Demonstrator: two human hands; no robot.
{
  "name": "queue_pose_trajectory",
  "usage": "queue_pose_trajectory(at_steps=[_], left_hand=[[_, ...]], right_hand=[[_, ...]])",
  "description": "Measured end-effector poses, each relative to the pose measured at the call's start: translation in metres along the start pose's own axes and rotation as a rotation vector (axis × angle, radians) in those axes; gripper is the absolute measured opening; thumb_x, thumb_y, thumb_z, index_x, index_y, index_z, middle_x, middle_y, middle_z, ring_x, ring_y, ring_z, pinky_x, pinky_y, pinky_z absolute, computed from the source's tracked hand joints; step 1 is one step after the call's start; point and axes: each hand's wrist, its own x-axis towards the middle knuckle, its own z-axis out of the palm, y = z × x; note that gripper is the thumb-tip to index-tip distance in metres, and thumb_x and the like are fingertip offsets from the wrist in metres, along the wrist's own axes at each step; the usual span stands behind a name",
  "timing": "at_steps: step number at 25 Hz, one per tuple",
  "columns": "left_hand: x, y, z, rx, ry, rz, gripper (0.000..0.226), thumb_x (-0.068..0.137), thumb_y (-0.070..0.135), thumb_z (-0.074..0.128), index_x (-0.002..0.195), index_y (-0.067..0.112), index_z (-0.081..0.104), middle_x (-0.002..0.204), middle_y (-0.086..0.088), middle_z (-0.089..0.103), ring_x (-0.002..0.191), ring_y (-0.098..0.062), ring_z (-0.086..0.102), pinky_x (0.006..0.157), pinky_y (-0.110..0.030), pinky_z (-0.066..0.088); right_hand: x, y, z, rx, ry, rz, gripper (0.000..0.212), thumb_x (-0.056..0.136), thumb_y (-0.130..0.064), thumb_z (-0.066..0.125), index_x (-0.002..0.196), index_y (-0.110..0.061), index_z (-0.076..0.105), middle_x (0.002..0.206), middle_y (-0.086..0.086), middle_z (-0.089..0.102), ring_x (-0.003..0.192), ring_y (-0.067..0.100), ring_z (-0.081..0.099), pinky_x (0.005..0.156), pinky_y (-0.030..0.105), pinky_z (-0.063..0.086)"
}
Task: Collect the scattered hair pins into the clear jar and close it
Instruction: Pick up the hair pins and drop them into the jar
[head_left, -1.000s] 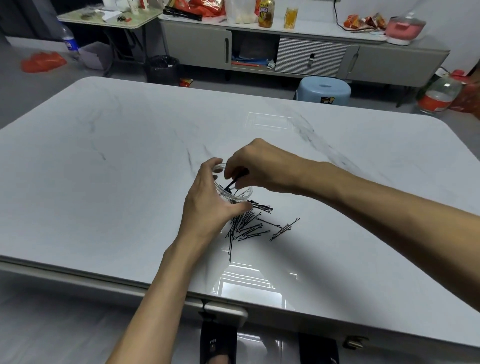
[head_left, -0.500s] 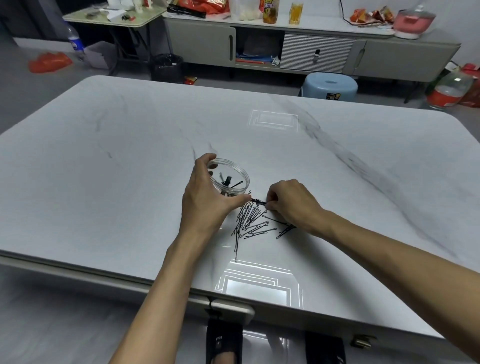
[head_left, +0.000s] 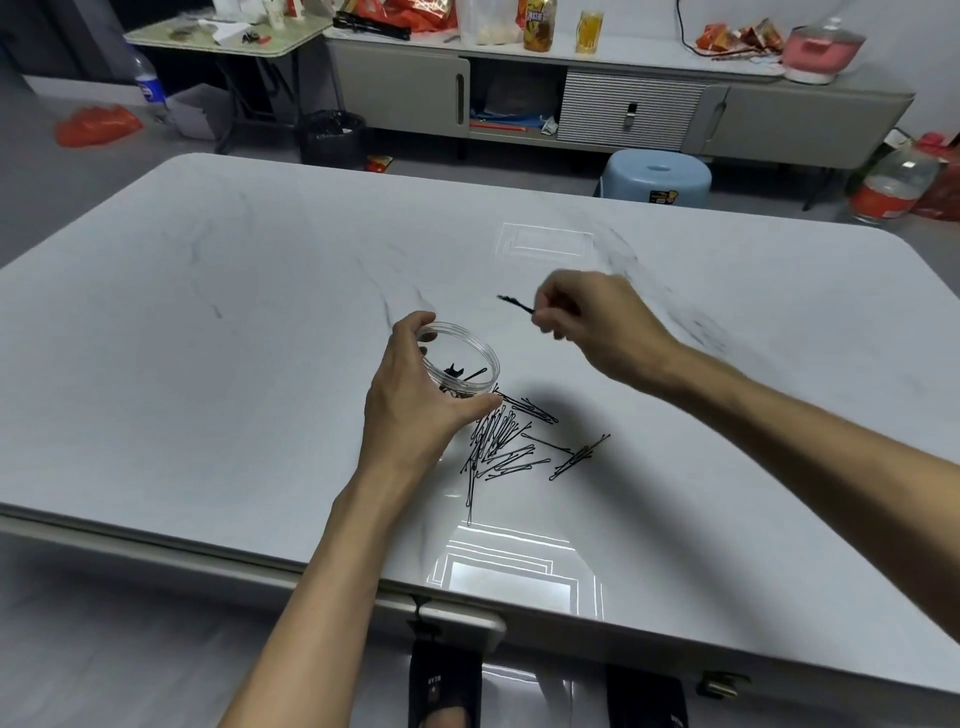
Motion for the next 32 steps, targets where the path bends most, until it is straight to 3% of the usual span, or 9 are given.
queue_pose_trajectory(at_steps=[5, 7, 10, 14, 16, 19, 24, 29, 32], left_hand=[[0.000, 0.003, 0.003, 0.002, -0.032, 0.023, 0.096, 0.053, 0.036, 0.089, 0.134, 0.030, 0.038, 0.125, 0.013, 0.053, 0.111, -0.008, 0.052, 0.090, -0.024, 0.042], [0.000, 0.003, 0.002, 0.002, -0.012, 0.020, 0.095, 0.053, 0.036, 0.089, 0.134, 0.029, 0.039, 0.126, 0.013, 0.053, 0.111, -0.008, 0.052, 0.089, -0.025, 0.043], [0.000, 0.000, -0.003, 0.003, 0.040, 0.005, 0.097, 0.053, 0.038, 0.090, 0.135, 0.028, 0.039, 0.127, 0.011, 0.053, 0.109, -0.008, 0.052, 0.088, -0.024, 0.042], [0.002, -0.001, -0.006, -0.021, 0.054, -0.010, 0.096, 0.054, 0.037, 0.090, 0.135, 0.029, 0.039, 0.128, 0.011, 0.053, 0.111, -0.009, 0.052, 0.089, -0.025, 0.042], [0.002, -0.001, -0.006, -0.023, 0.050, -0.012, 0.095, 0.055, 0.036, 0.090, 0.135, 0.029, 0.039, 0.128, 0.011, 0.053, 0.112, -0.009, 0.052, 0.089, -0.025, 0.042], [0.002, -0.002, -0.005, -0.022, 0.048, -0.011, 0.095, 0.055, 0.037, 0.090, 0.135, 0.029, 0.039, 0.128, 0.011, 0.053, 0.112, -0.009, 0.052, 0.089, -0.025, 0.042], [0.001, -0.001, -0.006, -0.010, 0.043, -0.015, 0.095, 0.056, 0.036, 0.090, 0.135, 0.028, 0.038, 0.129, 0.010, 0.053, 0.111, -0.009, 0.052, 0.091, -0.027, 0.043], [0.001, -0.002, -0.007, -0.009, 0.041, -0.010, 0.096, 0.055, 0.035, 0.090, 0.135, 0.027, 0.039, 0.128, 0.009, 0.053, 0.110, -0.010, 0.051, 0.090, -0.026, 0.042], [0.001, -0.002, -0.007, -0.003, 0.035, -0.010, 0.097, 0.054, 0.036, 0.090, 0.135, 0.027, 0.039, 0.128, 0.009, 0.053, 0.110, -0.009, 0.051, 0.090, -0.025, 0.042]], right_hand=[[0.015, -0.046, 0.003, -0.302, -0.292, -0.381, 0.004, 0.084, -0.012, 0.070, 0.086, -0.013, 0.067, 0.071, -0.001, 0.066, 0.062, 0.015, 0.057, 0.059, 0.025, 0.044], [0.015, -0.045, 0.009, -0.185, -0.220, -0.326, 0.004, 0.083, -0.012, 0.071, 0.087, -0.013, 0.069, 0.070, -0.007, 0.064, 0.063, 0.009, 0.057, 0.060, 0.015, 0.043], [0.009, -0.022, 0.015, 0.040, -0.008, -0.032, 0.009, 0.080, -0.009, 0.069, 0.076, -0.017, 0.071, 0.061, -0.011, 0.063, 0.054, -0.001, 0.059, 0.057, 0.009, 0.043], [-0.015, 0.020, 0.044, -0.191, -0.215, 0.251, 0.006, 0.077, -0.021, 0.075, 0.077, -0.016, 0.072, 0.076, 0.003, 0.072, 0.075, 0.018, 0.066, 0.070, 0.027, 0.049], [-0.029, 0.030, 0.063, -0.222, -0.196, 0.304, 0.009, 0.078, -0.025, 0.074, 0.079, -0.017, 0.071, 0.081, 0.004, 0.071, 0.080, 0.024, 0.065, 0.067, 0.029, 0.048], [-0.031, 0.033, 0.077, -0.300, -0.105, 0.278, 0.005, 0.081, -0.020, 0.066, 0.078, -0.016, 0.069, 0.080, 0.006, 0.067, 0.078, 0.031, 0.062, 0.062, 0.029, 0.041], [-0.023, 0.032, 0.081, -0.516, -0.309, 0.168, 0.010, 0.080, -0.003, 0.047, 0.071, -0.006, 0.049, 0.071, 0.013, 0.050, 0.070, 0.036, 0.050, 0.055, 0.033, 0.037], [-0.018, 0.030, 0.047, -0.211, -0.101, 0.215, 0.010, 0.086, -0.008, 0.049, 0.086, -0.013, 0.058, 0.086, 0.010, 0.065, 0.077, 0.032, 0.061, 0.066, 0.034, 0.047], [-0.002, 0.009, 0.015, -0.090, 0.031, -0.017, 0.011, 0.088, -0.007, 0.054, 0.085, -0.017, 0.056, 0.075, -0.001, 0.065, 0.064, 0.021, 0.058, 0.057, 0.029, 0.042]])
